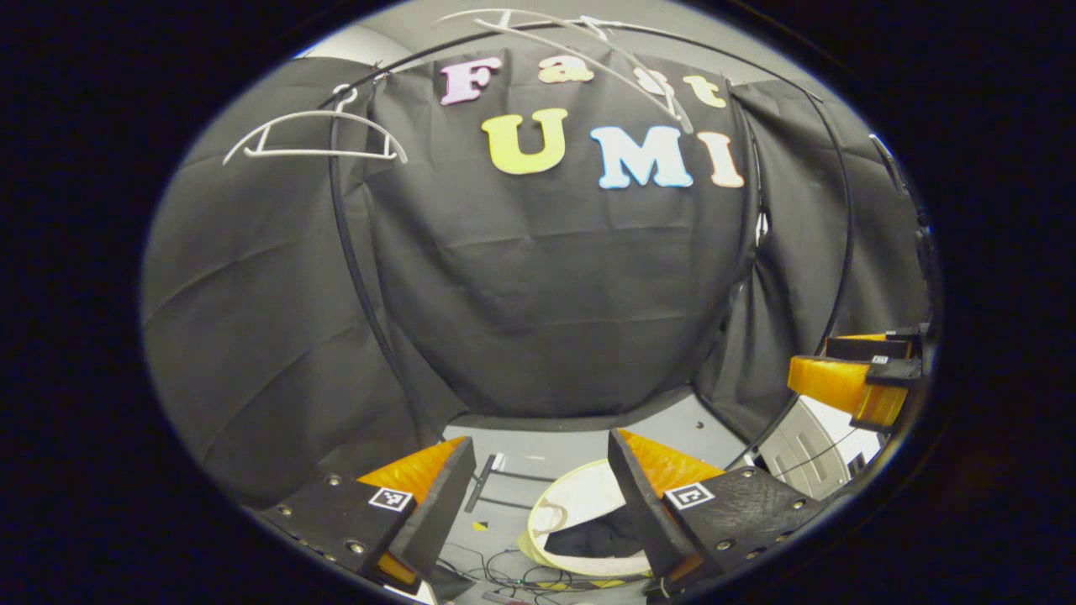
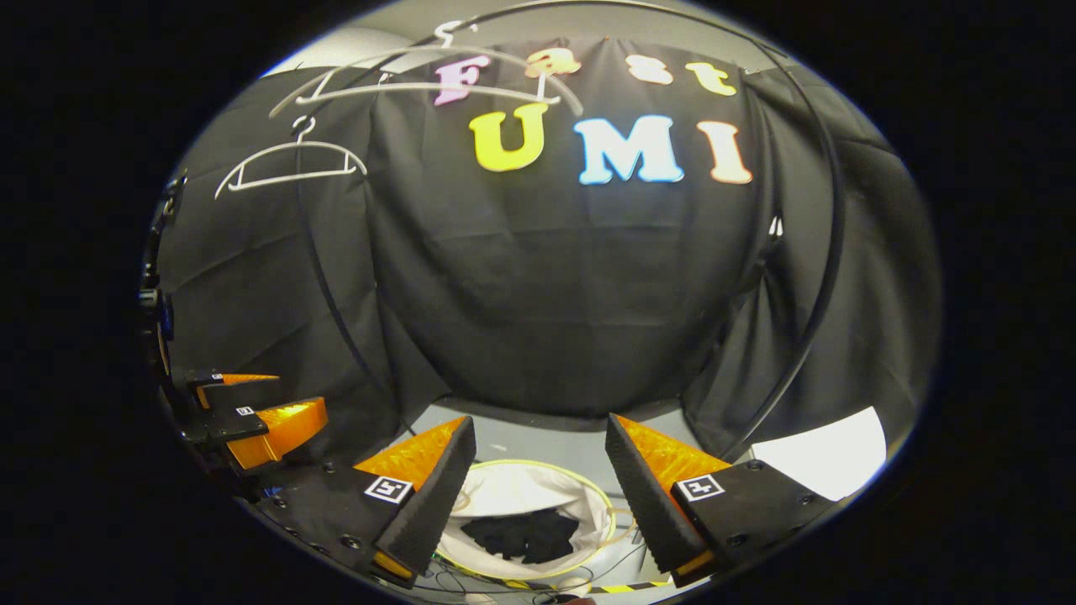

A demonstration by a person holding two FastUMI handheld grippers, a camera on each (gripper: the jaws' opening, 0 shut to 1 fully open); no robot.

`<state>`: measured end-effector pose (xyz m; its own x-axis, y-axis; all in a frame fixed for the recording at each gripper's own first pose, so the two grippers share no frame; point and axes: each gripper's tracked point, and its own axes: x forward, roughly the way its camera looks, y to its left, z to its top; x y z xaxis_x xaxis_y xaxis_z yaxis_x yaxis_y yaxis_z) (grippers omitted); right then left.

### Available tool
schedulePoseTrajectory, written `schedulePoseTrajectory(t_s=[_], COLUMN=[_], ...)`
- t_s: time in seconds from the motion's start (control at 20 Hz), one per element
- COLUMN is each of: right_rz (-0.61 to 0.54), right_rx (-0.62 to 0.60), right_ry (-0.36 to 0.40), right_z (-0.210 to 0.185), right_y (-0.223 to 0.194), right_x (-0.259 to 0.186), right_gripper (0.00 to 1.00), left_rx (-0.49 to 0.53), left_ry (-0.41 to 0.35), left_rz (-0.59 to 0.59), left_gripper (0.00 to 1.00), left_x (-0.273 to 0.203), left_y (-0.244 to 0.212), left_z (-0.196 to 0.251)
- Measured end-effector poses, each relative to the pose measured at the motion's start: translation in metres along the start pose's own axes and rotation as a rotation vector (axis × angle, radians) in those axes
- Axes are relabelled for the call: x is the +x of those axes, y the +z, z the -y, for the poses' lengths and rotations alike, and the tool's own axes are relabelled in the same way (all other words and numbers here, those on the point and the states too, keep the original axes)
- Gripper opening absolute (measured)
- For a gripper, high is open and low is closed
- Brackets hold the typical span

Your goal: Grasp the clothes on the hanger with both hands and then place them into the laundry hamper below.

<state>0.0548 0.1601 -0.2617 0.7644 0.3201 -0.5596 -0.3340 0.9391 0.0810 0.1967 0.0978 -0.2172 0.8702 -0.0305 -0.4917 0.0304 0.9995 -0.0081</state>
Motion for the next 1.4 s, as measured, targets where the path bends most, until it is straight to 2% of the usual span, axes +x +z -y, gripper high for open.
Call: schedulePoseTrajectory(t_s=[0.15,0.2,0.35,0.7,1.05,1.4], right_rz=[0.094,0.123,0.206,0.368,0.459,0.493], right_rx=[0.015,0.022,0.019,-0.035,-0.03,-0.012], right_ry=[-0.057,-0.075,-0.119,-0.166,-0.233,-0.27], right_z=[0.016,0.023,0.048,0.1,0.139,0.165], right_y=[0.036,0.049,0.079,0.138,0.142,0.137], right_x=[-0.03,-0.039,-0.055,-0.116,-0.177,-0.214], right_gripper=[0.98,0.93,0.92,0.92,0.92,0.92], left_rx=[0.018,0.02,0.01,-0.014,-0.011,-0.024], left_ry=[-0.023,-0.031,-0.037,-0.039,-0.017,0.02], left_rz=[0.072,0.096,0.172,0.289,0.418,0.471], left_gripper=[0.94,0.94,0.94,0.94,0.93,0.93], left_x=[-0.022,-0.027,-0.046,-0.103,-0.173,-0.215], left_y=[0.04,0.055,0.098,0.163,0.21,0.223], left_z=[-0.003,-0.003,0.001,0.023,0.033,0.033])
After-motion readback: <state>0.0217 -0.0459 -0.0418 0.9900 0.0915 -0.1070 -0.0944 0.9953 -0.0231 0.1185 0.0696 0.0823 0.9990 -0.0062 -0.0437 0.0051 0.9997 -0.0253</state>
